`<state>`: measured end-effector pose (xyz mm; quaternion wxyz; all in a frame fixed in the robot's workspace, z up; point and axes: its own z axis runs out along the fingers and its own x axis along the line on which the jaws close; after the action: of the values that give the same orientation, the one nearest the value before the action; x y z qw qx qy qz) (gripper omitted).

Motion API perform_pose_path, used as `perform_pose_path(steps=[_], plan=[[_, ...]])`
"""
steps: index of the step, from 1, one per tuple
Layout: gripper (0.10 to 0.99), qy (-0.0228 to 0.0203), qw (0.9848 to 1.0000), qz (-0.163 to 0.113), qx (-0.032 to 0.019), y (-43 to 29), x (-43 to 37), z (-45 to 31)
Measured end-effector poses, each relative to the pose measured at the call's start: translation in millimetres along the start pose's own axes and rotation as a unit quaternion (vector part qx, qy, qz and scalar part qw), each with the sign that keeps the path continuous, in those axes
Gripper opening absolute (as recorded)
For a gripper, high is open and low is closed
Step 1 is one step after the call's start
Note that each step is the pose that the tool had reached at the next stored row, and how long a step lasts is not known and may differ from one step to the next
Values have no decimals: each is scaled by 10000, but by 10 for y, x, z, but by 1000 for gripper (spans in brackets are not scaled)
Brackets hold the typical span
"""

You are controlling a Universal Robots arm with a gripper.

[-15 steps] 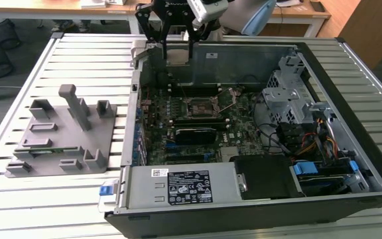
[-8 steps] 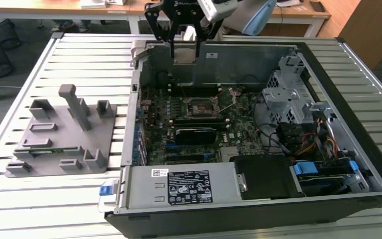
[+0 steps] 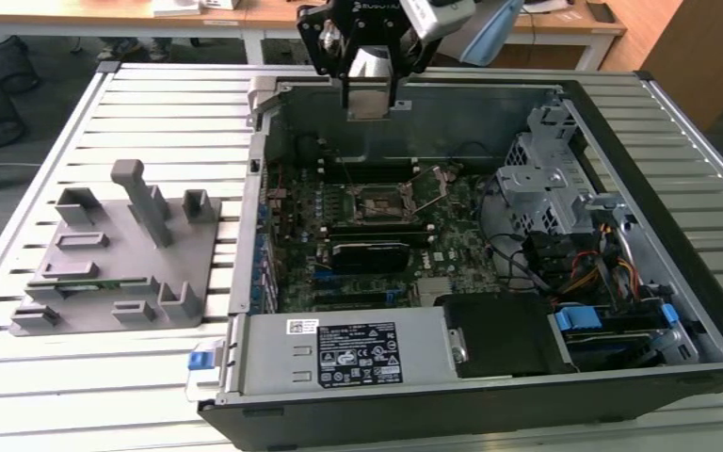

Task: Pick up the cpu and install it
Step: 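Pick up the cpu and move it towards the insertion slot, then place the cpu into insertion slot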

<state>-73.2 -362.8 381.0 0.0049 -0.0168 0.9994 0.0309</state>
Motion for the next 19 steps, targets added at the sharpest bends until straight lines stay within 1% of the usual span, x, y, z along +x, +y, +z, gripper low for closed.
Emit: perform_pose_path(steps=[4,12,16,19], plan=[[525,0,10000,0,0,25,-99,7],[525,0,10000,0,0,80,-260,19],[525,0,10000,-1,0,90,-311,23],[525,-1,10000,1,7,91,-321,24]])
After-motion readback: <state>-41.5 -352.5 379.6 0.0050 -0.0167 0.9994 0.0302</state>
